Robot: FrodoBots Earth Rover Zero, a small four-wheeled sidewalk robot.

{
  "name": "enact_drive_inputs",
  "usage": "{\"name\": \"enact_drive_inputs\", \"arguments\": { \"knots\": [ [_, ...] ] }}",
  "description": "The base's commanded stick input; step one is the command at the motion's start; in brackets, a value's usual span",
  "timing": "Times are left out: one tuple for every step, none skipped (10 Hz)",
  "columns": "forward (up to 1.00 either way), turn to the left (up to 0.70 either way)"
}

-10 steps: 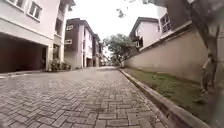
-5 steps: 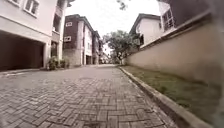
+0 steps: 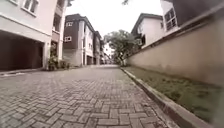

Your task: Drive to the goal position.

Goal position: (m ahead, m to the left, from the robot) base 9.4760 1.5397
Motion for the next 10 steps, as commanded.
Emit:
{"name": "enact_drive_inputs", "arguments": {
  "knots": [
    [0.7, 0.0],
    [0.7, 0.0],
    [0.7, 0.0],
    [0.7, 0.0],
    [0.7, 0.0],
    [0.7, 0.0],
    [0.7, 0.0],
    [0.7, 0.0],
    [0.7, 0.0],
    [0.7, 0.0]
  ]
}}
